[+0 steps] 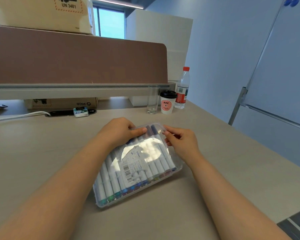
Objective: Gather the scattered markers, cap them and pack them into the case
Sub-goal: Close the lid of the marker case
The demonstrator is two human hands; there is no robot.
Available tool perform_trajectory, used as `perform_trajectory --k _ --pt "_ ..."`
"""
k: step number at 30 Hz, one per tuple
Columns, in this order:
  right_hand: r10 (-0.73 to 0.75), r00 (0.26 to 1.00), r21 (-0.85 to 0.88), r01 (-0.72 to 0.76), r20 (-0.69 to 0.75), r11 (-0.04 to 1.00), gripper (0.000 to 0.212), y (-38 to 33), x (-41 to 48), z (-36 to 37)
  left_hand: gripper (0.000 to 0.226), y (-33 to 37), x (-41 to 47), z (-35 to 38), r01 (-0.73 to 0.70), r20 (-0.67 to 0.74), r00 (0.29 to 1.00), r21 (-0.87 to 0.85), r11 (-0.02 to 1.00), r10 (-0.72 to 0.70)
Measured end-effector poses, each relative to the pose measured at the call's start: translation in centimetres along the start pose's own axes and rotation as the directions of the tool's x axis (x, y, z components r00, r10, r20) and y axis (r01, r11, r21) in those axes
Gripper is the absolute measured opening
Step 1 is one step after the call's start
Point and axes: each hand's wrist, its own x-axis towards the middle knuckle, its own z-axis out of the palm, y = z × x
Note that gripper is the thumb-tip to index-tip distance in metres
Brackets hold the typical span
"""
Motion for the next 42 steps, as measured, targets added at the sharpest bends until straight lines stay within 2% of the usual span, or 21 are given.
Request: perform_trajectory --k 3,6,9,12,16,21,27,33,36,40,42 --pt "-0.005 1.0 0.005 0.005 0.003 1.0 0.03 -0.3 0.0 0.0 0.052 -0.1 -0.2 -0.1 0.004 0.012 1.0 -0.036 0.999 -0.003" --pt "0.081 0.997 0.18 -0.079 -0.005 0.981 0.035 -0.6 0.1 -0.2 0.052 -0.4 0.0 -0.5 0.04 -0.063 0.997 -0.102 0.994 -0.046" --pt "0.187 0.979 0.327 -0.202 0.078 0.923 0.021 -0.5 0.0 -0.6 0.049 -1.3 0.3 -0.6 0.104 -0.161 0.978 -0.173 0.979 -0.133" --pt "0.205 0.971 0.394 -0.237 0.122 0.888 0.022 -0.5 -0.3 -0.4 0.041 -1.9 0.5 0.1 0.127 -0.127 0.979 -0.225 0.966 -0.158" --pt "0.234 0.968 0.377 -0.25 0.087 0.892 0.022 -0.3 -0.3 -0.2 0.033 -2.4 0.8 1.0 0.139 -0.067 0.985 -0.255 0.957 -0.161" --pt "0.205 0.979 0.331 -0.187 -0.02 0.925 0.033 0.1 -0.3 0.1 0.035 -2.2 0.8 1.5 0.143 -0.075 0.983 -0.269 0.953 -0.168" --pt "0.19 0.976 0.305 -0.15 -0.108 0.94 0.033 0.4 -0.1 0.3 0.035 -2.4 1.0 1.9 0.151 -0.104 0.977 -0.272 0.95 -0.185" --pt "0.213 0.971 0.311 -0.171 -0.105 0.935 0.027 0.4 0.0 0.1 0.033 -2.1 0.9 1.9 0.15 -0.122 0.974 -0.28 0.948 -0.19" --pt "0.223 0.97 0.285 -0.189 -0.094 0.94 0.014 0.3 -0.1 0.0 0.03 -1.8 0.6 1.7 0.17 -0.101 0.973 -0.304 0.937 -0.209" --pt "0.308 0.951 0.159 -0.3 -0.022 0.94 0.003 -0.7 -0.1 -0.9 0.035 -1.3 0.0 1.6 0.128 -0.068 0.986 -0.303 0.944 -0.155" --pt "0.355 0.932 -0.002 -0.356 0.075 0.935 0.011 -1.7 -0.2 -2.0 0.035 -0.5 -0.3 1.6 0.068 -0.066 0.994 -0.304 0.95 -0.092"
